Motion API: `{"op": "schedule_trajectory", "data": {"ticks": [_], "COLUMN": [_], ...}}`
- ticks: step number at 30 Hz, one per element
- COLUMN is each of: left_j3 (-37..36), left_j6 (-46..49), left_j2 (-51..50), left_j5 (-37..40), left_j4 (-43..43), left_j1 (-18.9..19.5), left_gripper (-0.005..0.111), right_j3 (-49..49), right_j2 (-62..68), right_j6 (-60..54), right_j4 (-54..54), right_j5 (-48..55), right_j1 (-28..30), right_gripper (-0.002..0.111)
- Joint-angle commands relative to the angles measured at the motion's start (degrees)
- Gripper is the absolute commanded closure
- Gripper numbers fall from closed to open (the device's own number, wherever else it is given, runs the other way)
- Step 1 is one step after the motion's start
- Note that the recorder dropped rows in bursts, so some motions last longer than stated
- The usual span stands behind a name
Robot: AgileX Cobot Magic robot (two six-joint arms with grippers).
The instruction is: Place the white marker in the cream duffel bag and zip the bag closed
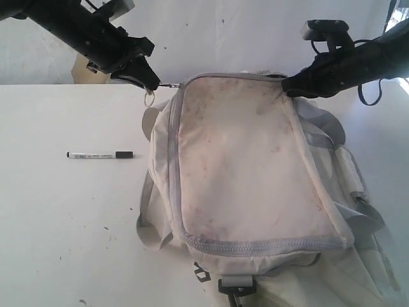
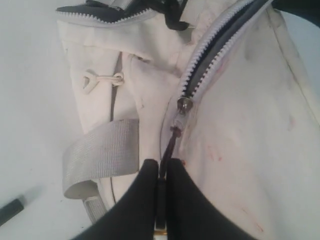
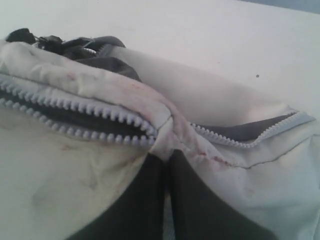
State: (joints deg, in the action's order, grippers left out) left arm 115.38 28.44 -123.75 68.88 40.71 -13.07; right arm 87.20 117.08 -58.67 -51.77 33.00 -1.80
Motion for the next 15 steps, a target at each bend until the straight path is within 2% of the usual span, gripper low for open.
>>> {"op": "schedule_trajectory", "data": {"ticks": [1,11,15], "left_j3": [-2.1,-12.5,-14.8], "left_j6": [-1.2,0.5,0.7], "left_j2": [1.3,1.5,2.0], "left_j5": [1.1,1.1,1.1], "left_j4": [-1.2,8.8,9.1], "left_j1": [0.3,0.3,0.4], "left_gripper": [0.107,0.107,0.107], "right_j3": [0.0,0.0,0.0], "right_j2": [-0.6,-0.6,-0.4], "right_j6": [7.0,15.3,16.7], "right_j4": [0.3,-0.2,-0.2], "right_j5": [-4.2,-9.1,-9.7], "right_j1": [0.7,0.7,0.7], "right_gripper": [0.108,0.108,0.108]}}
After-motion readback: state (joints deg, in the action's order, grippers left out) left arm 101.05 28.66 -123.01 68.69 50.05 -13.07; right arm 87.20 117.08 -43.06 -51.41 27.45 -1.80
